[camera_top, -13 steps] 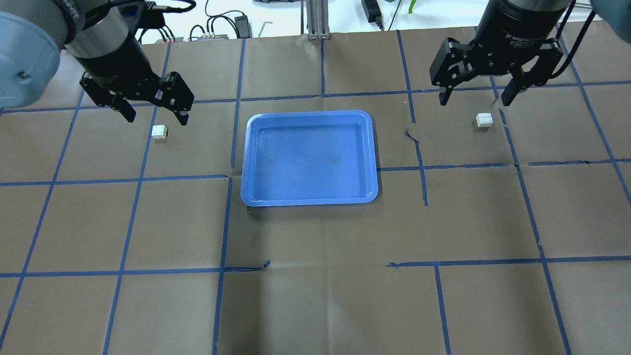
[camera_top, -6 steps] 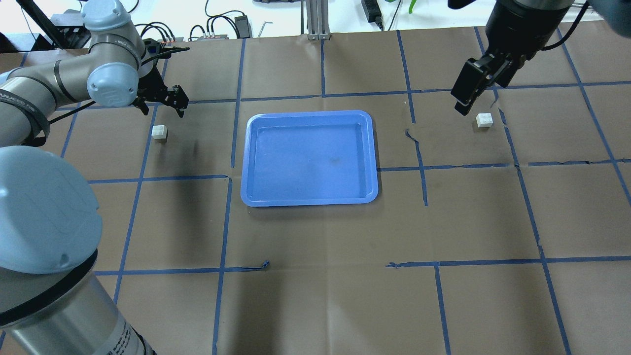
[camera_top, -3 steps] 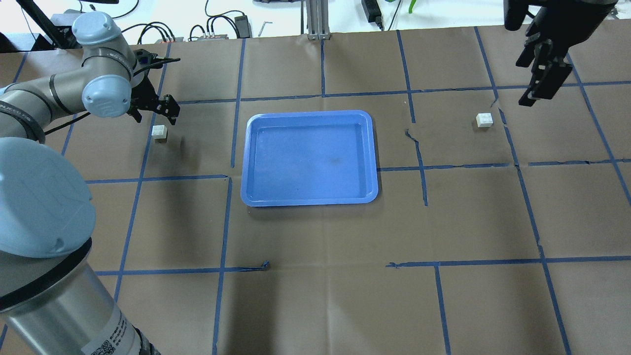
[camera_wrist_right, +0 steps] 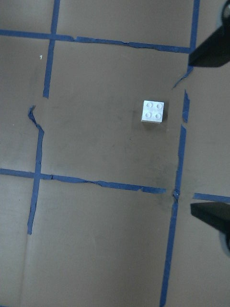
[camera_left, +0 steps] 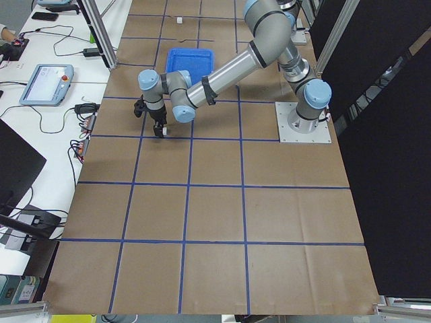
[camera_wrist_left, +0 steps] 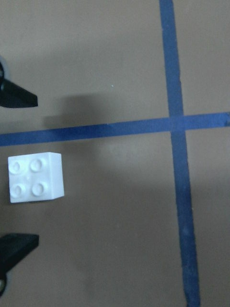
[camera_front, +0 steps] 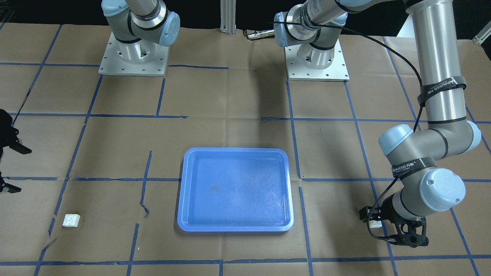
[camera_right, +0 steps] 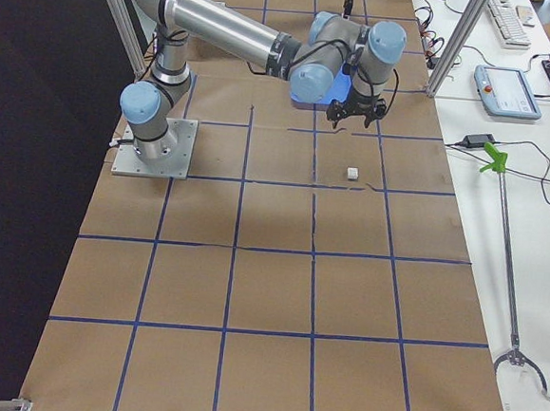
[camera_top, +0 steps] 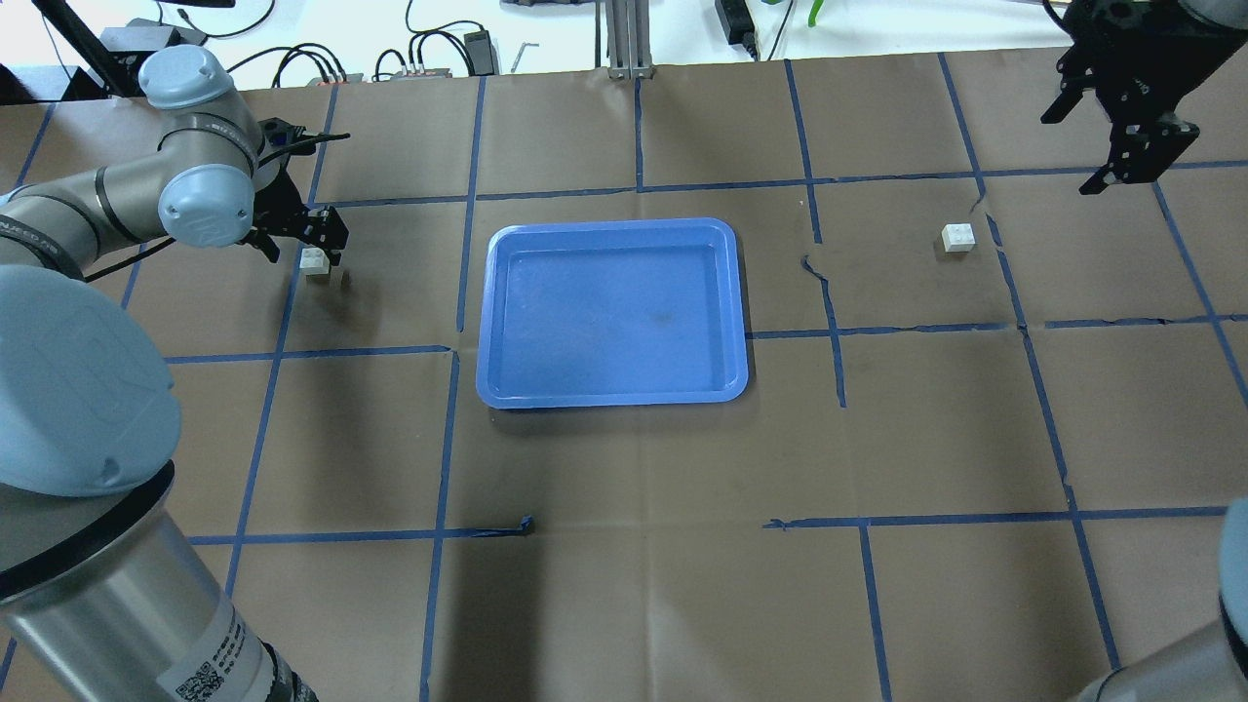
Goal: Assemble white blocks and place on blue tray
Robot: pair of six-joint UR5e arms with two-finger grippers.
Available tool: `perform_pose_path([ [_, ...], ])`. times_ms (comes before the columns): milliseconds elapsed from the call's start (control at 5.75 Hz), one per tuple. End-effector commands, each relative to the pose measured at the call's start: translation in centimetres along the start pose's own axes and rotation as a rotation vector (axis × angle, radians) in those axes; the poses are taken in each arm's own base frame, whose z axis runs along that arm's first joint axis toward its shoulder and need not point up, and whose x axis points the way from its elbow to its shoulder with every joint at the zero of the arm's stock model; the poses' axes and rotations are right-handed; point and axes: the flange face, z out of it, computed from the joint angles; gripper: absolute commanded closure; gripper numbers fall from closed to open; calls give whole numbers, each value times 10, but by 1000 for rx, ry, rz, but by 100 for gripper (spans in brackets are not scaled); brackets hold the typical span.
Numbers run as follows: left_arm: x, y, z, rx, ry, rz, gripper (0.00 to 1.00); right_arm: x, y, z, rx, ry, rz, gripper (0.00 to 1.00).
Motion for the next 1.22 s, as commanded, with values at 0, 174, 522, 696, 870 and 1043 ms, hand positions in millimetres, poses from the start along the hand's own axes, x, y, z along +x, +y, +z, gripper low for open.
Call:
perform_pose_path([
  [0,-2,1,4,17,-3,-5,56,9,88,78,250,12,128,0],
  [174,-2,0,3,19,-4,-4,82,14,110,118,351,16,166,0],
  [522,-3,1,-12,40,-11,55,93,22,121,167,460,38,93,0],
  [696,38,6,-42,53,-4,127,93,27,125,183,494,63,101,0],
  [870,118,28,-82,35,5,246,93,27,129,201,489,77,95,0],
  [1043,194,45,-113,77,-6,357,92,26,128,211,500,102,97,0],
])
